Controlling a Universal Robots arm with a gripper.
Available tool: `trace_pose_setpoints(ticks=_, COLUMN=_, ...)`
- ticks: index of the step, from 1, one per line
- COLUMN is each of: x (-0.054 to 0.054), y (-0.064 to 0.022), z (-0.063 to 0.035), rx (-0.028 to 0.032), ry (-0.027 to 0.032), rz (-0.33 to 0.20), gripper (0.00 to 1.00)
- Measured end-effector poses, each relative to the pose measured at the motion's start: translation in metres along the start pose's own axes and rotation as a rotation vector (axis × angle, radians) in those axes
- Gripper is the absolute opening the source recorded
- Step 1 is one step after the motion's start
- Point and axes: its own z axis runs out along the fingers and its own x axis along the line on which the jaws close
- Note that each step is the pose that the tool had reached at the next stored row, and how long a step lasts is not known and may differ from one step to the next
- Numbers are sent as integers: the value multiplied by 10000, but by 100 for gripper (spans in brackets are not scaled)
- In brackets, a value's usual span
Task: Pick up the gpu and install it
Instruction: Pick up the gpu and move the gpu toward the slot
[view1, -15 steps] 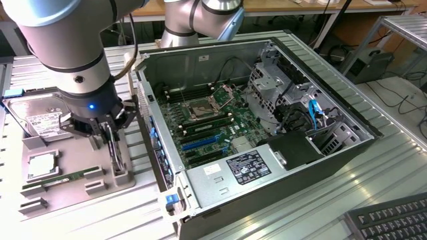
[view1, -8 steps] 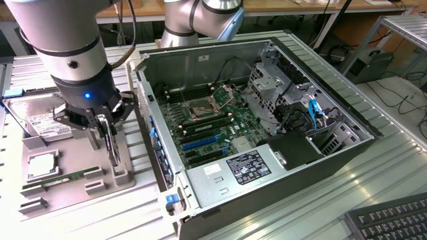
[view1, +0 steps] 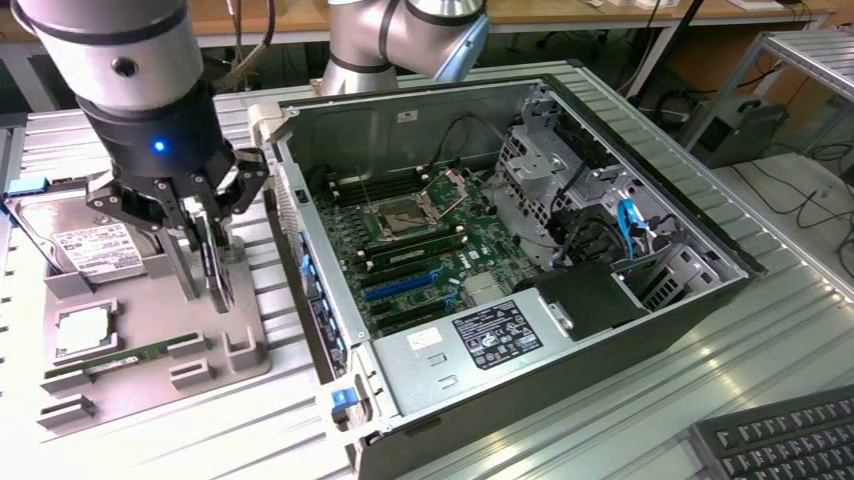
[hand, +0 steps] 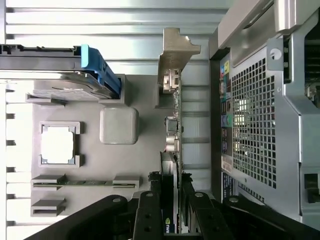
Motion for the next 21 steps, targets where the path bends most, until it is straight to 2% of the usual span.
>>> trace_pose_setpoints(ticks=3, x=-23, y=6, z=-137, rx=-9, ry=21, rz=2, gripper=26)
trace_pose_setpoints(ticks=4, x=-44, y=7, z=-224, rx=-14, ry=36, rz=2, gripper=26)
trace_pose_setpoints(ticks=7, x=-98, y=-4, z=-376, rx=-25, ry=60, rz=-3, gripper=26)
trace_pose_setpoints(ticks=11, x=-200, y=-50, z=-629, rx=-29, ry=95, rz=-3, gripper=26)
trace_pose_setpoints(ticks=15, x=-290, y=-93, z=-819, rx=-32, ry=124, rz=1, gripper=26)
trace_pose_setpoints(ticks=18, x=-398, y=-117, z=-958, rx=-38, ry=168, rz=2, gripper=26)
trace_pose_setpoints(ticks=19, x=-484, y=-125, z=-1049, rx=-43, ry=211, rz=9, gripper=26)
trace_pose_setpoints(ticks=21, x=-573, y=-130, z=-1112, rx=-46, ry=265, rz=11, gripper=26)
